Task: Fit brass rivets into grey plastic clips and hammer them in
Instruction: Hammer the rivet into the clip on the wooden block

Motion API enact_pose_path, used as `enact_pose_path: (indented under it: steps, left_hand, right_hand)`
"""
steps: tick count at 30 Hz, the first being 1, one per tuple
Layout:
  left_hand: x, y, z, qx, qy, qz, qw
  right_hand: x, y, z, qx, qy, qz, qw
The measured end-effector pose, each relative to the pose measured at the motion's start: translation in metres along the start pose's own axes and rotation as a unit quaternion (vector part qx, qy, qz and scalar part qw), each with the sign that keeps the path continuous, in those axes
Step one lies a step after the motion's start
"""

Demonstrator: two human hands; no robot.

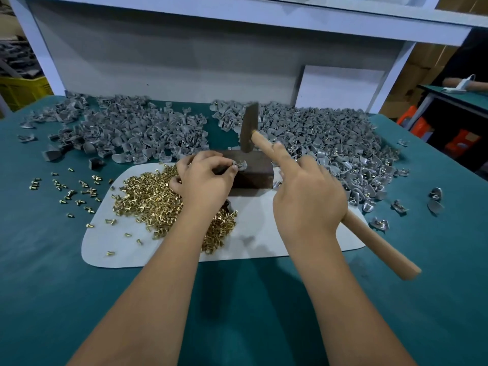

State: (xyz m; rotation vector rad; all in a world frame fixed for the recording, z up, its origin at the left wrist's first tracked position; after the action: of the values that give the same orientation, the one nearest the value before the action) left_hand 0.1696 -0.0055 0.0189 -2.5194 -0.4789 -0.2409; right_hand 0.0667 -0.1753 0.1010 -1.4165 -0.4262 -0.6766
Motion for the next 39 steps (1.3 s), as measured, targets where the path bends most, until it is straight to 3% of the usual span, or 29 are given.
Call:
enact_pose_path:
  steps: [2, 4, 6, 12, 23, 27, 31, 35, 39]
  left_hand:
    - [0.0, 0.0, 0.0, 0.009, -0.003, -0.001, 1.0]
    - [0.001, 0.001, 0.0, 0.013, 0.004, 0.001, 1.0]
    - [0.001, 0.001, -0.001, 0.008, 0.006, 0.007, 1.0]
    - [-0.001, 0.0, -0.003, 0.018, 0.024, -0.006, 1.0]
    - [-0.001, -0.004, -0.005, 0.04, 0.038, -0.045, 0.997]
    - [-0.001, -0.003, -0.005, 0.05, 0.044, -0.038, 0.997]
    - [-0.001, -0.002, -0.006, 0.045, 0.039, -0.034, 0.998]
    - [-0.001, -0.003, -0.005, 0.037, 0.037, -0.036, 0.998]
    - [-0.001, -0.003, -0.005, 0.039, 0.036, -0.041, 0.998]
  right_hand:
    - [-0.001, -0.005, 0.004, -0.003, -0.009, -0.027, 1.0]
    - [-0.002, 0.01, 0.012, -0.028, -0.05, 0.022, 0.998]
    - [-0.001, 0.014, 0.007, -0.014, -0.037, 0.028, 0.999]
    - [0.001, -0.02, 0.005, 0.023, -0.011, -0.103, 0.994]
    - [0.002, -0.01, 0.005, 0.024, -0.023, -0.041, 0.999]
    - [0.004, 0.009, 0.011, -0.013, -0.055, 0.026, 0.998]
    - [0.002, -0.003, 0.007, -0.027, -0.014, 0.0, 1.0]
    - [0.0, 0.011, 0.013, -0.035, -0.063, 0.028, 0.997]
    - [0.0, -0.002, 0.006, -0.015, -0.006, 0.003, 1.0]
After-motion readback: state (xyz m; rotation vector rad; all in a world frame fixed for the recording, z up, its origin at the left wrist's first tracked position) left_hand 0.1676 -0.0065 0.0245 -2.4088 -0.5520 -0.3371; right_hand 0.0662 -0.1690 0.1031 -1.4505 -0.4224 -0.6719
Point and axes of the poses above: each hand's wrist, its own x-axis towards the middle knuckle, its own y-axis out of the palm, z = x × y, the point moved 10 cm from there along x, towards the middle knuckle, and after that the axes turned 1 degree about -z, right-handed, at the moved point
